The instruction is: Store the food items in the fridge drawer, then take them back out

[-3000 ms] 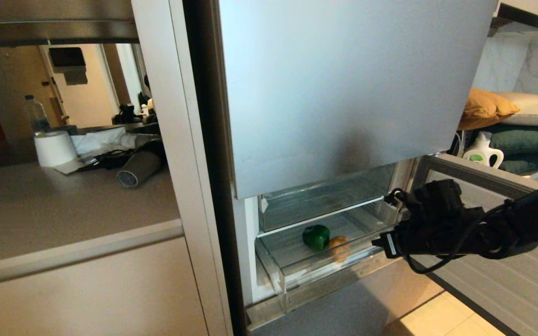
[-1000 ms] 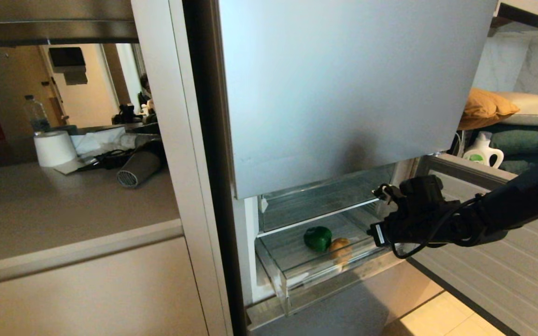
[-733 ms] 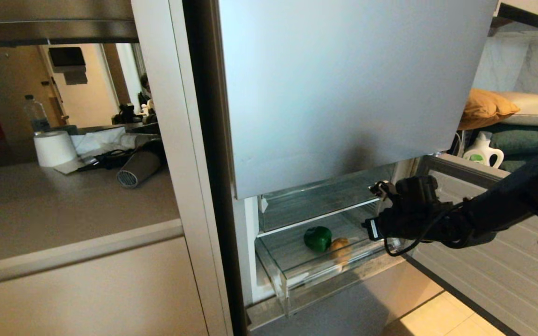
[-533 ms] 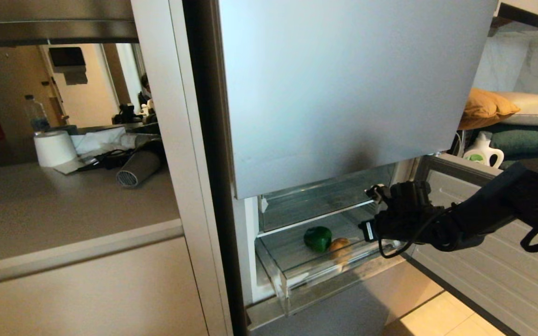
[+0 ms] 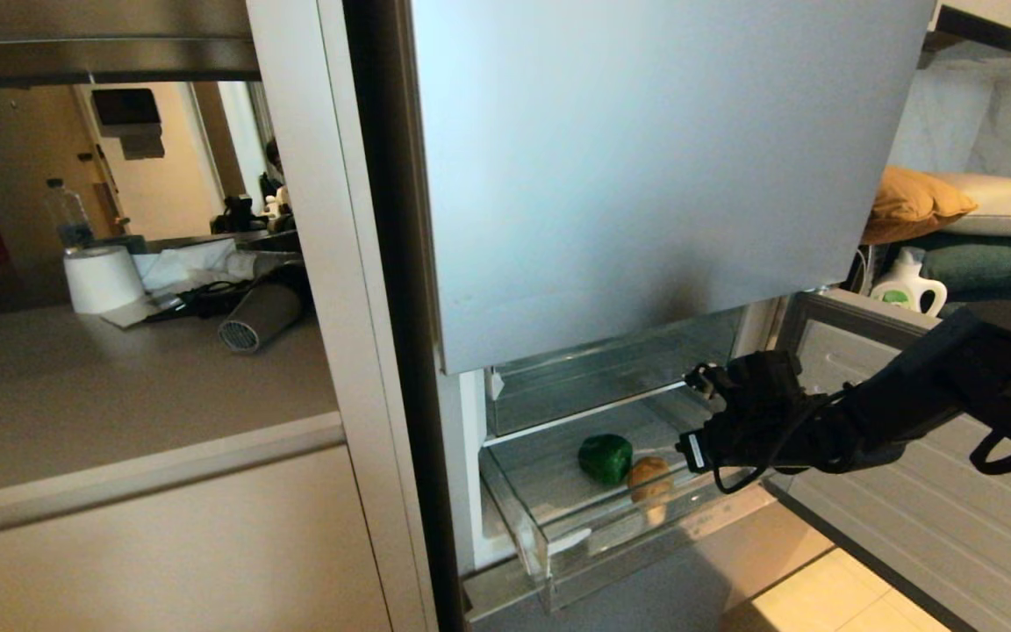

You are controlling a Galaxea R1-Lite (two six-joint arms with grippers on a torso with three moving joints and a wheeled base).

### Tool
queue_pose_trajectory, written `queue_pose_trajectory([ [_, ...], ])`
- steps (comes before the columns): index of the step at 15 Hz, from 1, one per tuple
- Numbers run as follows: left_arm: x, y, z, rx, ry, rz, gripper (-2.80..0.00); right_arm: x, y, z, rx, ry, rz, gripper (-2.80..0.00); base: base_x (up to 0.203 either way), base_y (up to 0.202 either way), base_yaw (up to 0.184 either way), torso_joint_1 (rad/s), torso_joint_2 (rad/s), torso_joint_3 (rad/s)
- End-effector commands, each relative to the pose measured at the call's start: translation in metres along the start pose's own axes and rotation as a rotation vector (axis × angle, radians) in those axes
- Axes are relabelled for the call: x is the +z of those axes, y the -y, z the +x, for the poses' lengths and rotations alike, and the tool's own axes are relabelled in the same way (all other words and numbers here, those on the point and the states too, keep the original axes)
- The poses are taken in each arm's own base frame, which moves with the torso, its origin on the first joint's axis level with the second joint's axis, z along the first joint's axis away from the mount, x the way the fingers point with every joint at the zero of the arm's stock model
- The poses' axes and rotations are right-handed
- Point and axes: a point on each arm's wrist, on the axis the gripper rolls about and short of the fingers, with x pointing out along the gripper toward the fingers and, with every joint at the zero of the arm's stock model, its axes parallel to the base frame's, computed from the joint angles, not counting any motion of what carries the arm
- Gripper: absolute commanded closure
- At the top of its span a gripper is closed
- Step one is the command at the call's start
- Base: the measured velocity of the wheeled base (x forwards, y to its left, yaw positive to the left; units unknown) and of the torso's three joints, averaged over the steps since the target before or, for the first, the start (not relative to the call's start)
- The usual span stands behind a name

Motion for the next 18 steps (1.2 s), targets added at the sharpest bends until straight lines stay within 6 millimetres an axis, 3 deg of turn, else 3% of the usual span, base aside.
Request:
queue_pose_trajectory([
  [1,0.000,0.000,0.000,0.000,0.001,0.000,0.00,0.011,-0.001,-0.024,-0.002,-0.001,0.002,0.00,0.000,0.000,0.000,0.000,0.00,0.000],
  [6,0.000,0.000,0.000,-0.001,0.001,0.000,0.00,0.002,-0.002,-0.052,-0.006,-0.067,-0.021,0.00,0.000,0.000,0.000,0.000,0.00,0.000],
  [12,0.000,0.000,0.000,0.000,0.001,0.000,0.00,-0.019,0.005,-0.064,-0.058,-0.128,-0.013,0.00,0.000,0.000,0.000,0.000,0.00,0.000],
  [18,0.000,0.000,0.000,0.000,0.001,0.000,0.00,-0.013,0.003,-0.065,-0.052,-0.103,-0.032,0.00,0.000,0.000,0.000,0.000,0.00,0.000],
])
